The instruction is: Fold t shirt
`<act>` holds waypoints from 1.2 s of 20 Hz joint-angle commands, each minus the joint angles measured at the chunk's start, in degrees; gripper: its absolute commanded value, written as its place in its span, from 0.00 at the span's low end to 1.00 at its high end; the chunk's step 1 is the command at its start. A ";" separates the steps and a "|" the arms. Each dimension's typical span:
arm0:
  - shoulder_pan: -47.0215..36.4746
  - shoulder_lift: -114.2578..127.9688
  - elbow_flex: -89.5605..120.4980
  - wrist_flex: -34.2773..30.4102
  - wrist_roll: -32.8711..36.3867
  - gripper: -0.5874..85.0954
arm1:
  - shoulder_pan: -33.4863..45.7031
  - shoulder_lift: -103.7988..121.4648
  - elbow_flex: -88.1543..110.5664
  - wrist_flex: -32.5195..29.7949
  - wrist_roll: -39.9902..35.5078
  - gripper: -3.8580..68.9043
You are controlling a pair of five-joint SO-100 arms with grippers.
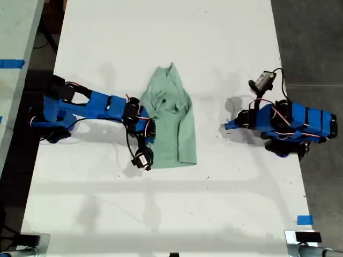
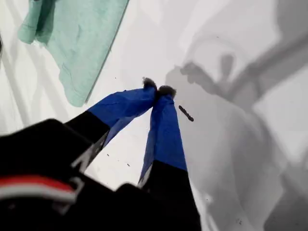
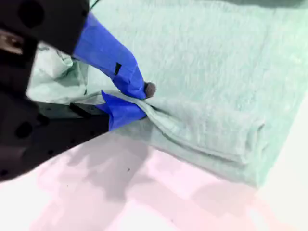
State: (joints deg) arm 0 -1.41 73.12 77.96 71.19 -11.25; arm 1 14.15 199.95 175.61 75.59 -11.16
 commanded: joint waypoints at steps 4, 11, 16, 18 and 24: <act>-3.87 -1.58 -9.67 0.35 3.16 0.00 | 0.00 0.35 2.64 0.18 -1.14 0.08; -2.37 -9.40 -19.25 -2.20 7.56 0.05 | 0.00 0.35 2.64 0.18 -1.14 0.08; -1.93 -9.84 -19.51 -2.11 11.16 0.35 | 0.00 0.35 2.64 0.18 -1.14 0.08; -1.85 -6.68 -18.98 2.55 9.23 0.33 | 0.00 0.35 2.64 0.18 -1.14 0.08; -3.69 24.43 6.68 16.70 -5.36 0.21 | 0.00 0.35 2.64 0.18 -1.14 0.08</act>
State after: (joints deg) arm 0 -3.96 81.65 74.71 86.84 -12.92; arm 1 14.15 199.95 175.61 75.59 -11.69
